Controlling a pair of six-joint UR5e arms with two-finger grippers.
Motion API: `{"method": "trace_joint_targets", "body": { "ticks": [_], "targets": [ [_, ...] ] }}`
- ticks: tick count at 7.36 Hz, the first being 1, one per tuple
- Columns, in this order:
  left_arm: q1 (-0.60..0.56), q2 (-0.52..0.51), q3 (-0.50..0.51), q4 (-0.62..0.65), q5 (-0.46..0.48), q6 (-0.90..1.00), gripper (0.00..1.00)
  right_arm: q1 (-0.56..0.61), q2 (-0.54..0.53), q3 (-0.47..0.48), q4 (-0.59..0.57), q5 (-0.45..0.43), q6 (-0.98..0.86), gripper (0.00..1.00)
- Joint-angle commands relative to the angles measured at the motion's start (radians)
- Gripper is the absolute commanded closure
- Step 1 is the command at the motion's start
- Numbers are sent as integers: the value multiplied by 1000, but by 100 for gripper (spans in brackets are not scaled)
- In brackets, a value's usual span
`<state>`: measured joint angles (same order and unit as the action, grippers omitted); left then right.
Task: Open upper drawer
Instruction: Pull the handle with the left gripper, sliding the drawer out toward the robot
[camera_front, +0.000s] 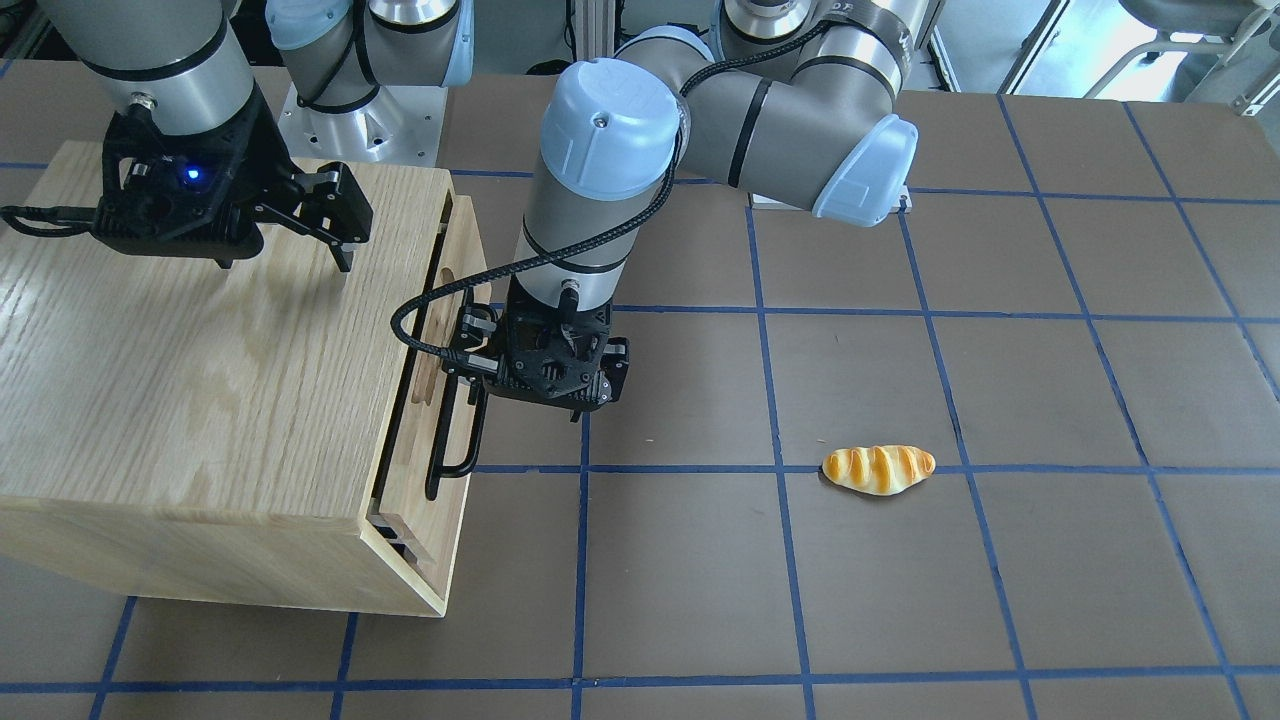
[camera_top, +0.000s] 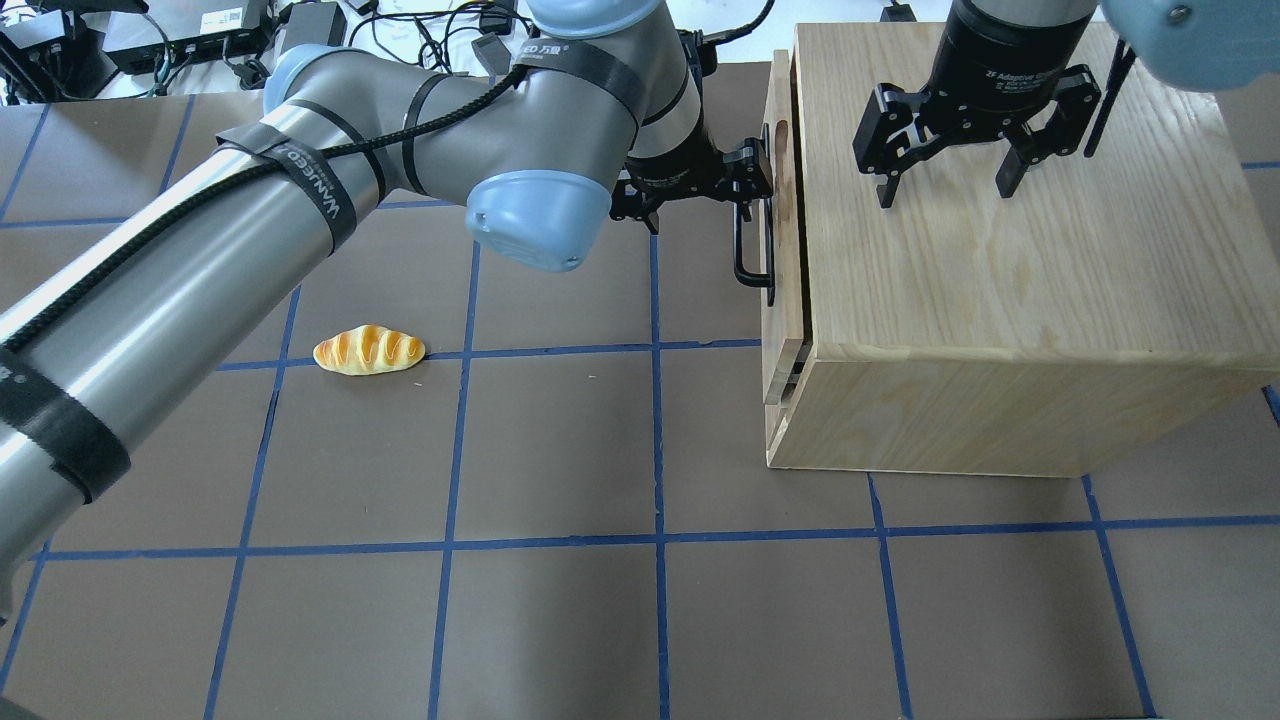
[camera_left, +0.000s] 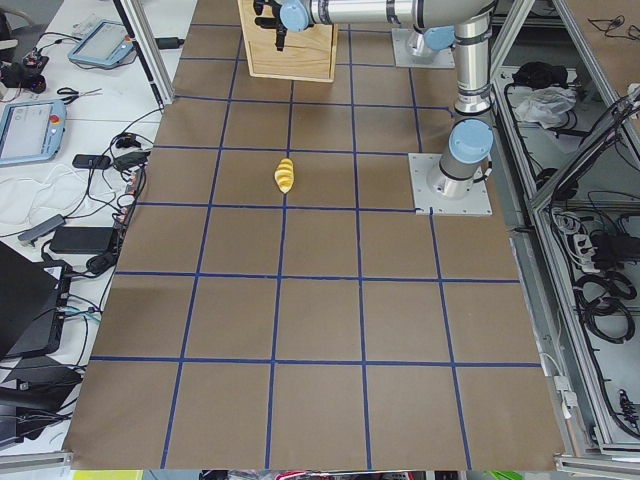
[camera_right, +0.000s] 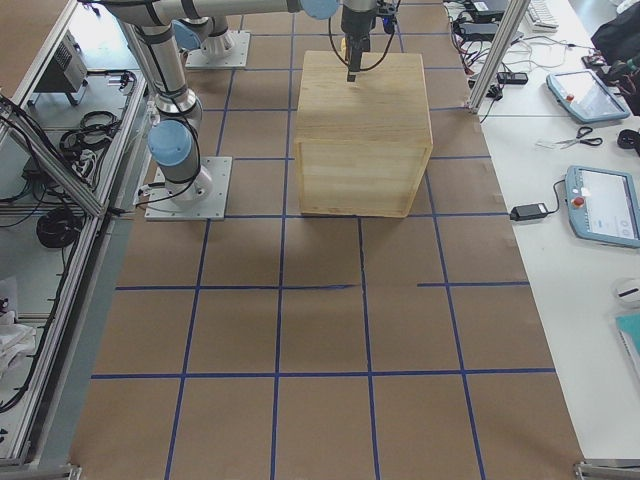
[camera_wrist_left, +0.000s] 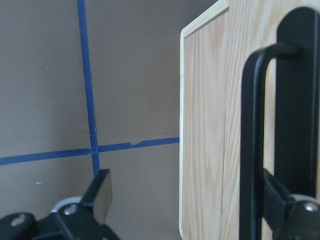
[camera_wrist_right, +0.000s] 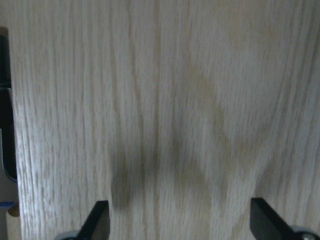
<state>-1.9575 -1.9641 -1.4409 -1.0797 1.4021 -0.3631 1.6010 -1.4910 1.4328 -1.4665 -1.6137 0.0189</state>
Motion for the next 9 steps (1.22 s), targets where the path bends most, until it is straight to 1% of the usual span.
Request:
{"method": "trace_joint_targets", "body": {
  "ticks": [1,5,7,9],
  "targets": [
    [2,2,4,0,18,6,0,0,0,1,0,0,0,0],
    [14,8,4,-2,26,6,0,0,0,1,0,0,0,0],
    [61,17,2,-9,25,41,0,0,0,0,0,0,0,0],
    [71,21,-6,-11,26,58,0,0,0,0,0,0,1,0]
  ]
}}
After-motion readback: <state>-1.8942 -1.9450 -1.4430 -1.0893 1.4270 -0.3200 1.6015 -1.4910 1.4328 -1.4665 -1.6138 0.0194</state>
